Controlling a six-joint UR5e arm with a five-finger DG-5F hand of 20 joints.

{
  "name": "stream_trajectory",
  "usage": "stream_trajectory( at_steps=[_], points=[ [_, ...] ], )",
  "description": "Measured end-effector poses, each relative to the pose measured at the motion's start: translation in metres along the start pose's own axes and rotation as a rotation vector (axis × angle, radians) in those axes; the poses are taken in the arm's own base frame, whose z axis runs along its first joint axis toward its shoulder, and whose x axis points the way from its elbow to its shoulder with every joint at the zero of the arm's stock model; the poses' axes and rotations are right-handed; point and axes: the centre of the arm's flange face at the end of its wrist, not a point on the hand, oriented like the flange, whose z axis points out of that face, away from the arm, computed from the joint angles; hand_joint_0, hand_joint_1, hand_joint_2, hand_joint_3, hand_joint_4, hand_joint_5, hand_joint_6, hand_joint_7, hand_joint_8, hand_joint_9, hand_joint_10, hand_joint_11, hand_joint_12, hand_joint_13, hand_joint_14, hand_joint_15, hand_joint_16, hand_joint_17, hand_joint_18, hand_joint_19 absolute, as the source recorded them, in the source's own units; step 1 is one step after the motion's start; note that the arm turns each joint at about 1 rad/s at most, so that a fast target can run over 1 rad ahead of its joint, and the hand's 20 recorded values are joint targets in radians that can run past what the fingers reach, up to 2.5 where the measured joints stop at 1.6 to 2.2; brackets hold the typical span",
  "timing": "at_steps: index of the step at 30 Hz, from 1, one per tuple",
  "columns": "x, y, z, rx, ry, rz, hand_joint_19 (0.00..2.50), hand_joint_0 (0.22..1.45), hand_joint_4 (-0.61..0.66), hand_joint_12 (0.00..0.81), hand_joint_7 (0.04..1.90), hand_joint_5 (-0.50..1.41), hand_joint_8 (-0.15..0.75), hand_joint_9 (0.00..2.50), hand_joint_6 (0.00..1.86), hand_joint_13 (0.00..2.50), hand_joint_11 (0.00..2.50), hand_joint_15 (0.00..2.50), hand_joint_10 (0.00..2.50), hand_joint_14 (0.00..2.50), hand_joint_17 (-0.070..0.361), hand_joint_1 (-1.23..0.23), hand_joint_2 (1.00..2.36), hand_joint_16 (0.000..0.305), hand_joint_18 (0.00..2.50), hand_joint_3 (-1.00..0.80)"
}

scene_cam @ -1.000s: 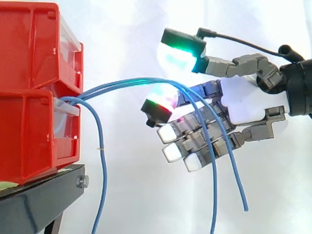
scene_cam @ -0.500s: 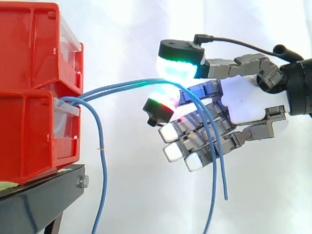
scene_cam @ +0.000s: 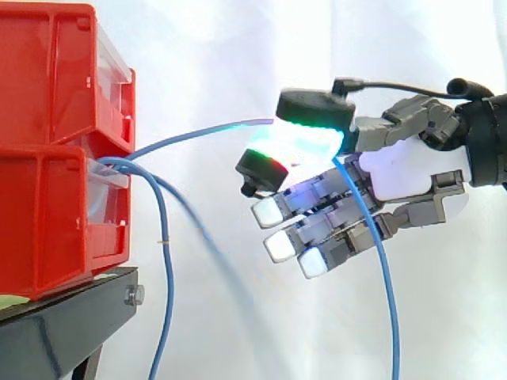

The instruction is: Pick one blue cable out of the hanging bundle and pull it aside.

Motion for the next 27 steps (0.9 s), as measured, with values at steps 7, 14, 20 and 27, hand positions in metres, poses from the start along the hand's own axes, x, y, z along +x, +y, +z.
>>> stream_trajectory(
  at_steps=[7, 14, 20, 27],
  points=[
    [0.0002, 0.0001, 0.0000, 0.000, 0.000, 0.000, 0.45, 0.41, 0.06, 0.439, 1.04, -0.13, 0.278, 0.94, 0.86, 0.85, 0.48, 0.42, 0.01, 0.01, 0.148, -0.77, 1.00, 0.066, 0.84, -0.50],
    [0.0001, 0.0007, 0.0000, -0.001, -0.001, 0.000, 0.48, 0.45, 0.05, 0.429, 1.10, -0.10, 0.273, 0.96, 0.77, 0.85, 0.47, 0.42, 0.01, 0.01, 0.144, -0.56, 1.00, 0.064, 0.79, -0.50],
    [0.0000, 0.0009, -0.0002, 0.000, -0.001, 0.000, 0.51, 0.55, 0.04, 0.397, 1.19, -0.11, 0.252, 0.98, 0.78, 0.84, 0.49, 0.44, 0.02, 0.02, 0.126, -0.61, 1.00, 0.056, 0.74, -0.46],
    [-0.0002, 0.0012, -0.0005, 0.001, 0.000, -0.001, 0.53, 0.58, 0.05, 0.396, 1.25, -0.11, 0.255, 0.99, 0.80, 0.84, 0.50, 0.44, 0.02, 0.02, 0.124, -0.58, 1.01, 0.055, 0.74, -0.37]
  ],
)
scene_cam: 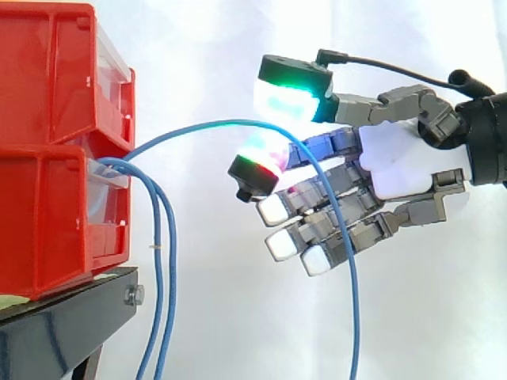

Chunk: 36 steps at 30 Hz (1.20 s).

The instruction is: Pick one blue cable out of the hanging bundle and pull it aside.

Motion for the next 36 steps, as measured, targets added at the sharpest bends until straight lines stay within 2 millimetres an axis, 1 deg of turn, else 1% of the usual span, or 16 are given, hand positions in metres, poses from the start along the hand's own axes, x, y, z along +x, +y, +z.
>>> stream_trajectory(
  at_steps=[1, 3, 5, 8, 10, 14, 23, 26, 30, 33, 36],
  points=[
    [0.000, 0.000, 0.000, 0.000, 0.000, 0.000, 0.52, 0.58, 0.06, 0.395, 1.31, -0.11, 0.257, 0.99, 0.80, 0.84, 0.49, 0.44, 0.02, 0.02, 0.124, -0.61, 1.02, 0.055, 0.74, -0.32],
    [-0.001, 0.000, 0.000, 0.000, -0.001, 0.000, 0.52, 0.58, 0.07, 0.397, 1.29, -0.12, 0.264, 0.99, 0.82, 0.84, 0.50, 0.44, 0.02, 0.02, 0.124, -0.63, 1.02, 0.055, 0.74, -0.29],
    [-0.001, 0.001, 0.000, -0.002, -0.001, 0.001, 0.51, 0.58, 0.09, 0.397, 1.35, -0.13, 0.265, 0.97, 0.84, 0.84, 0.51, 0.44, 0.02, 0.02, 0.124, -0.67, 1.02, 0.055, 0.74, -0.21],
    [-0.001, 0.001, 0.000, -0.002, -0.001, 0.001, 0.50, 0.58, 0.08, 0.393, 1.30, -0.13, 0.264, 0.97, 0.88, 0.85, 0.50, 0.44, 0.02, 0.02, 0.124, -0.72, 1.02, 0.055, 0.76, -0.13],
    [-0.001, 0.001, 0.000, -0.002, -0.001, 0.001, 0.48, 0.59, 0.08, 0.396, 1.30, -0.12, 0.269, 0.99, 0.89, 0.87, 0.50, 0.45, 0.02, 0.02, 0.128, -0.74, 1.02, 0.057, 0.79, -0.10],
    [-0.002, 0.002, 0.000, -0.002, -0.002, 0.001, 0.46, 0.60, 0.04, 0.405, 1.31, -0.11, 0.274, 1.01, 0.89, 0.90, 0.50, 0.44, 0.02, 0.02, 0.132, -0.75, 1.02, 0.059, 0.83, -0.09],
    [-0.005, 0.005, -0.007, 0.028, 0.000, -0.020, 0.45, 0.61, 0.05, 0.417, 1.31, -0.10, 0.277, 1.03, 0.89, 0.92, 0.49, 0.45, 0.01, 0.02, 0.138, -0.76, 1.02, 0.061, 0.86, -0.06],
    [-0.004, -0.001, -0.010, 0.061, 0.011, -0.035, 0.44, 0.61, 0.05, 0.420, 1.31, -0.10, 0.281, 1.03, 0.89, 0.92, 0.49, 0.45, 0.01, 0.02, 0.140, -0.76, 1.02, 0.062, 0.86, -0.05],
    [-0.001, -0.020, -0.020, 0.113, 0.036, -0.054, 0.43, 0.61, 0.04, 0.422, 1.31, -0.10, 0.285, 1.03, 0.89, 0.92, 0.49, 0.47, 0.01, 0.02, 0.141, -0.76, 1.02, 0.063, 0.86, -0.05],
    [0.001, -0.031, -0.026, 0.118, 0.046, -0.055, 0.43, 0.61, 0.04, 0.425, 1.31, -0.10, 0.287, 1.04, 0.89, 0.92, 0.49, 0.47, 0.01, 0.02, 0.141, -0.76, 1.01, 0.063, 0.86, -0.05],
    [0.003, -0.036, -0.032, 0.100, 0.048, -0.047, 0.43, 0.61, 0.04, 0.426, 1.31, -0.10, 0.290, 1.03, 0.89, 0.92, 0.49, 0.47, 0.02, 0.02, 0.142, -0.76, 1.01, 0.063, 0.86, -0.04]
  ],
)
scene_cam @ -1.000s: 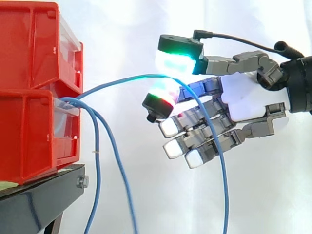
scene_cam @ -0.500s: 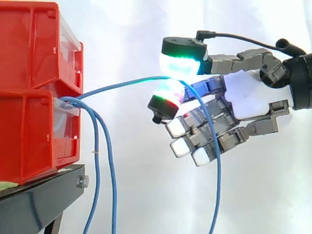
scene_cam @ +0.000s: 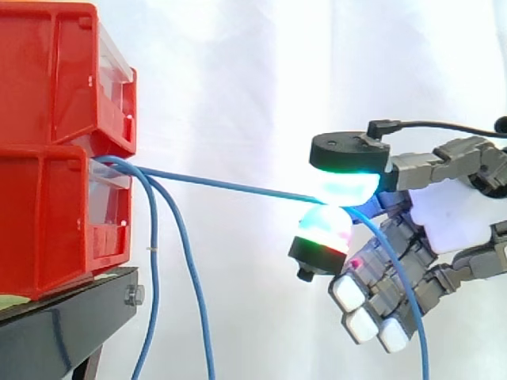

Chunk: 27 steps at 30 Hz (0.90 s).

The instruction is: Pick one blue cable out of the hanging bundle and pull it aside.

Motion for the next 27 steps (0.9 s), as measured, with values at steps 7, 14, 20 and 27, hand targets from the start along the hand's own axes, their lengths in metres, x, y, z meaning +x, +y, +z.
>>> stream_trajectory(
  at_steps=[7, 14, 20, 27],
  points=[
    [0.0038, -0.0093, -0.0071, -0.030, -0.024, 0.015, 0.43, 0.61, 0.03, 0.430, 1.31, -0.10, 0.294, 1.03, 0.89, 0.93, 0.48, 0.48, 0.01, 0.02, 0.142, -0.76, 1.01, 0.063, 0.86, -0.04],
    [0.0074, -0.0092, -0.0067, -0.043, -0.032, 0.012, 0.43, 0.61, 0.03, 0.431, 1.30, -0.10, 0.297, 1.03, 0.90, 0.93, 0.48, 0.47, 0.01, 0.02, 0.143, -0.76, 1.01, 0.064, 0.86, -0.04],
    [0.0085, -0.0070, -0.0050, -0.063, -0.034, 0.009, 0.43, 0.61, 0.03, 0.433, 1.29, -0.10, 0.295, 1.04, 0.90, 0.92, 0.49, 0.48, 0.01, 0.02, 0.143, -0.76, 1.01, 0.063, 0.85, -0.05],
    [0.0090, -0.0066, -0.0047, -0.067, -0.034, 0.009, 0.41, 0.61, 0.02, 0.430, 1.28, -0.10, 0.295, 1.03, 0.90, 0.92, 0.49, 0.48, 0.01, 0.02, 0.143, -0.76, 1.01, 0.063, 0.85, -0.05]
  ],
)
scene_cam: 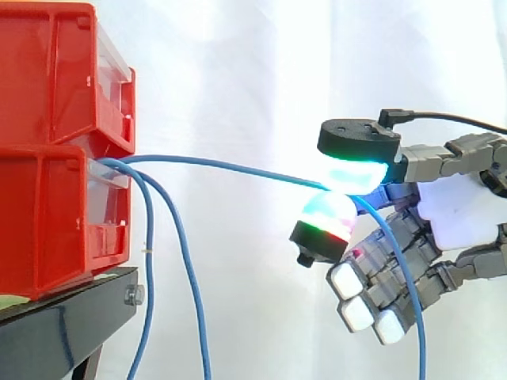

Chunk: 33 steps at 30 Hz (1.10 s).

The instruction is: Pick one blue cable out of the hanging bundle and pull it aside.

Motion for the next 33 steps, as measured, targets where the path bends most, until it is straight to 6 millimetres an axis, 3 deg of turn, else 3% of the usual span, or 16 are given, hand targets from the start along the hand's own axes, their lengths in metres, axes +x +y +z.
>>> stream_trajectory(
  at_steps=[24, 33],
  points=[
    [-0.0001, 0.0000, 0.0000, 0.000, 0.000, 0.000, 0.42, 0.62, 0.02, 0.419, 1.25, -0.10, 0.295, 1.05, 0.90, 0.93, 0.49, 0.49, 0.01, 0.02, 0.137, -0.76, 1.01, 0.061, 0.83, -0.05],
    [-0.0001, 0.0000, 0.0000, 0.000, 0.000, 0.000, 0.41, 0.62, 0.02, 0.400, 1.25, -0.10, 0.299, 1.06, 0.90, 0.96, 0.50, 0.49, 0.01, 0.02, 0.109, -0.76, 1.01, 0.049, 0.84, -0.06]
  ],
)
